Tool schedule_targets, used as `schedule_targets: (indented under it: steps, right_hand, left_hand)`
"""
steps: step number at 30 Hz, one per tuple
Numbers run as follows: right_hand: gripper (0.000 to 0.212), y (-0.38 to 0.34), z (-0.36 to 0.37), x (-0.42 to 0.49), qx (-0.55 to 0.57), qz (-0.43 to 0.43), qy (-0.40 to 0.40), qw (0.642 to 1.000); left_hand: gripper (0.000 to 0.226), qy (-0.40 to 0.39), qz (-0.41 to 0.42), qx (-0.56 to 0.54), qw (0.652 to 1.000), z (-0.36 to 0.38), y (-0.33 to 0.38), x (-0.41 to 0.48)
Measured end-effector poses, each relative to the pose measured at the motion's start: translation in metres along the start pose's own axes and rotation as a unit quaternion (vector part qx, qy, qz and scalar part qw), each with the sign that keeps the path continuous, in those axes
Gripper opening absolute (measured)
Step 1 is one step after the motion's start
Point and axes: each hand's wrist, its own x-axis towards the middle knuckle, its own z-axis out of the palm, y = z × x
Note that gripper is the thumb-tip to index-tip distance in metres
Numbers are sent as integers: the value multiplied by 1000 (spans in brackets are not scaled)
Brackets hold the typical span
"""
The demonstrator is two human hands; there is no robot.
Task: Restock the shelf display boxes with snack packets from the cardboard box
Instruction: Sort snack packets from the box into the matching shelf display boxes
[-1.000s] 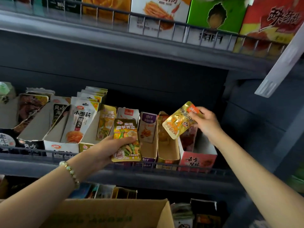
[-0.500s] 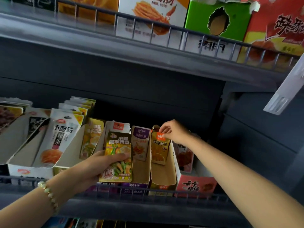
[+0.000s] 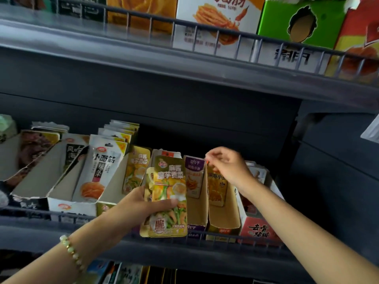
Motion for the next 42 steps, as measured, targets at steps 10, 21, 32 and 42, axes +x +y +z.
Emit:
schedule_targets:
  steps: [10,21,32,42]
  right_hand:
    - [37,-63,54,-49,186,150,-238,941]
    - [13,-85,78,-3,257,157,-36,953]
    - [30,-68,148,66,-21,33,-20,999]
    - [37,-49,164,84,-271,-121,-87,951]
  left_hand:
    - [30,52,31,47,997,-25,9,-45]
    - [25,218,20,-16,976,-130,0,-63]
    - [22,215,22,-11,976,-160,-3,-50]
    - [11,191,25,-48,980,-158,-16,-39]
